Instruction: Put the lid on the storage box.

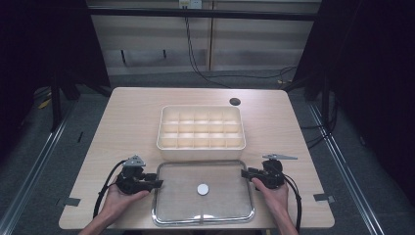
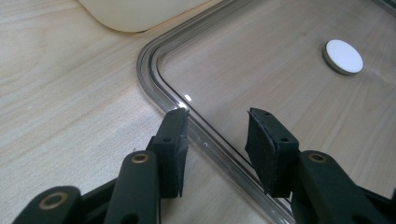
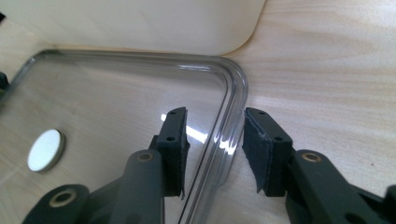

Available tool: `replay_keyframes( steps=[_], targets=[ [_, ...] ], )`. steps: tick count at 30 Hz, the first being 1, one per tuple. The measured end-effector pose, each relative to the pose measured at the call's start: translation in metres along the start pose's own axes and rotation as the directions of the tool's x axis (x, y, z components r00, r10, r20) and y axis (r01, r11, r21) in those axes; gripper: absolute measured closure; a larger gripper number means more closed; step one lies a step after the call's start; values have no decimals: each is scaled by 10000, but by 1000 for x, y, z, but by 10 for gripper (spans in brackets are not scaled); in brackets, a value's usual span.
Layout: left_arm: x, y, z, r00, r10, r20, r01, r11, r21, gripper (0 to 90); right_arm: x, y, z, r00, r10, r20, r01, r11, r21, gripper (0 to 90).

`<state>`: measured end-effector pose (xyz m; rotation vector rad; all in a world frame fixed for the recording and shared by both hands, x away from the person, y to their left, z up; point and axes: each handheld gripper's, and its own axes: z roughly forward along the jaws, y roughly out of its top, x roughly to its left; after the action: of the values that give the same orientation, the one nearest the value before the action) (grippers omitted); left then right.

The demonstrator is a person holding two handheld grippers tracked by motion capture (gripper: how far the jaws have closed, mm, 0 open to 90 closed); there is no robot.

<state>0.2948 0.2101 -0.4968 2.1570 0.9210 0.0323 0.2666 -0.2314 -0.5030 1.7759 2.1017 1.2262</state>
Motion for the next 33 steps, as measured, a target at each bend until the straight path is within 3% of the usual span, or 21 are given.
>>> replay_keyframes(
  steps=[1,3,14,15,16,19,21,23,28,29,30,33],
  targets=[
    [0,0,0,10000,6,8,-6,10000,-23,587,-3,0,-1,9991,377,-216,-379,9992,-89,633],
    [0,0,0,10000,49,5,-49,10000,-10,587,-6,-1,-2,9974,606,-398,-613,9980,-165,642],
    [-1,-1,0,9999,100,-49,-100,9999,-15,586,-11,0,-11,9846,1295,-1177,-1394,9869,-806,685],
    [-1,-1,-1,9999,108,-46,-108,9999,-15,585,-13,-1,-13,9785,1467,-1450,-1614,9823,-954,689],
    [-1,-1,-1,9999,108,-46,-108,9999,-15,585,-13,-1,-13,9785,1467,-1450,-1614,9823,-954,689],
    [-1,-1,0,9999,114,101,-114,9999,-10,584,-16,-2,-16,9558,1814,-2314,-2107,9714,-1092,715],
    [-4,-1,0,9997,259,-38,-259,9997,44,585,-12,-2,-14,9541,1770,-2416,-2063,9732,-1018,696],
    [-5,-1,1,9994,320,-119,-320,9995,42,583,-10,-1,-14,9613,1563,-2270,-1836,9774,-1045,697],
    [-2,-1,0,9998,200,51,-200,9998,-9,581,-10,0,-15,9626,1310,-2370,-1581,9824,-991,681],
    [-3,-1,1,9997,229,44,-229,9997,-21,579,-10,1,-16,9541,1179,-2752,-1467,9854,-866,669],
    [-3,-1,1,9997,226,44,-225,9997,-23,577,-9,1,-15,9511,1148,-2869,-1438,9862,-823,665],
    [-2,-1,1,9997,223,74,-222,9997,-30,574,-5,2,-13,9479,970,-3035,-1233,9900,-688,645]
  ],
)
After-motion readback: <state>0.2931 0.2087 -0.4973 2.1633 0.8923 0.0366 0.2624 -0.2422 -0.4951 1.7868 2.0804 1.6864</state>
